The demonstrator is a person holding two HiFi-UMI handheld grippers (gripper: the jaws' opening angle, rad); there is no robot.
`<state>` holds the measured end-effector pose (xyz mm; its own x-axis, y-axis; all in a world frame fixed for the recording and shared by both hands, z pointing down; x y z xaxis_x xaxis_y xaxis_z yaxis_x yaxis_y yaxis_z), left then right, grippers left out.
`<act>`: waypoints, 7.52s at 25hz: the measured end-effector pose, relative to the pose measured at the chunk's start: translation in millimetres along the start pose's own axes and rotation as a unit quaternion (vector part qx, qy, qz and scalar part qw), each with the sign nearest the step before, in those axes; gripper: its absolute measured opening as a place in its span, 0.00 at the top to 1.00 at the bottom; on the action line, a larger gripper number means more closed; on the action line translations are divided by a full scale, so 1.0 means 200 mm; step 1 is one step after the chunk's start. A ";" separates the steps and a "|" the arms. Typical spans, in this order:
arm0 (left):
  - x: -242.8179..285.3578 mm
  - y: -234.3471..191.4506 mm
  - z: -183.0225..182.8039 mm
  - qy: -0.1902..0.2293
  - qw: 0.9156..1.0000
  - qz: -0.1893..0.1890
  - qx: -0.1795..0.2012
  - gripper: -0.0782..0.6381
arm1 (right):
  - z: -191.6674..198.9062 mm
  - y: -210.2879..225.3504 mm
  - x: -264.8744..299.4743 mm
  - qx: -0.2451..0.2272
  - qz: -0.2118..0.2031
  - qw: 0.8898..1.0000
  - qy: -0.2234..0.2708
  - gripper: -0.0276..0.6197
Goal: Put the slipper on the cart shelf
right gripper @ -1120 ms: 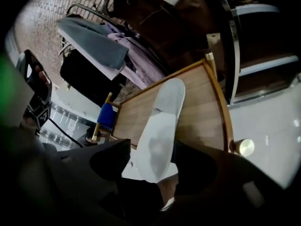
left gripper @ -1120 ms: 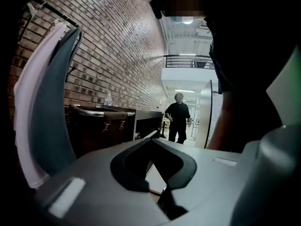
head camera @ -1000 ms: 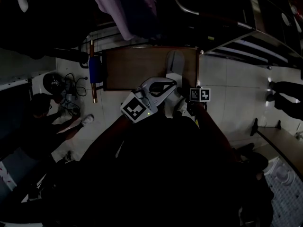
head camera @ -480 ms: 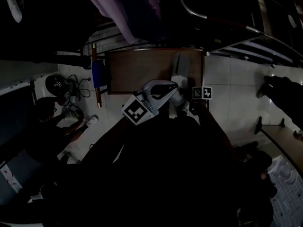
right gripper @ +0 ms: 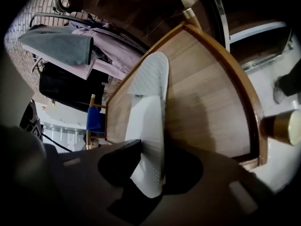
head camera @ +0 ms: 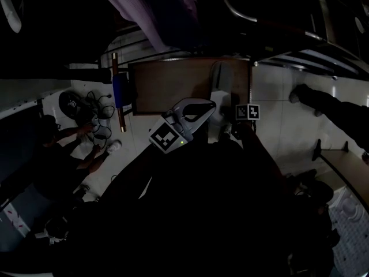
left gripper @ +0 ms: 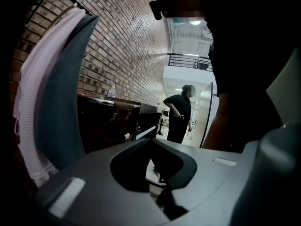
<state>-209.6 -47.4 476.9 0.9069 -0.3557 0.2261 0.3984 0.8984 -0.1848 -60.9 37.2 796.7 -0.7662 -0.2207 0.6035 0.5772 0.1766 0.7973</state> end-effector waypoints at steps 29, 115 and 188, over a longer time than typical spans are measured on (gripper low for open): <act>0.06 0.26 -0.07 0.030 0.999 0.004 0.016 0.89 | 0.01 -0.60 -0.63 -0.152 -0.127 0.972 0.127 0.86; 0.83 1.23 -0.46 0.050 0.987 0.089 0.125 0.89 | 0.21 -0.41 -2.14 -0.252 -0.047 0.885 0.390 0.86; 2.18 0.77 -0.48 0.057 0.992 -0.075 0.080 0.89 | -1.93 0.71 -1.96 -0.161 -0.121 0.952 0.232 0.85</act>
<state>260.8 -88.5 455.1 0.8523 -0.5073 0.1274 0.5117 0.8592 -0.0013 430.8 -221.8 675.9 -0.7238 -0.6304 0.2804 0.5136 -0.2209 0.8291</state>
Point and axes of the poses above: the fingertips, and each gripper's own axes: x forward along the fingers, y to its right, z out of its underside, the point moved 6 cm from there along -x, backward along the fingers, and after that the axes turned 9 degrees about -z, right-handed, at the moved point
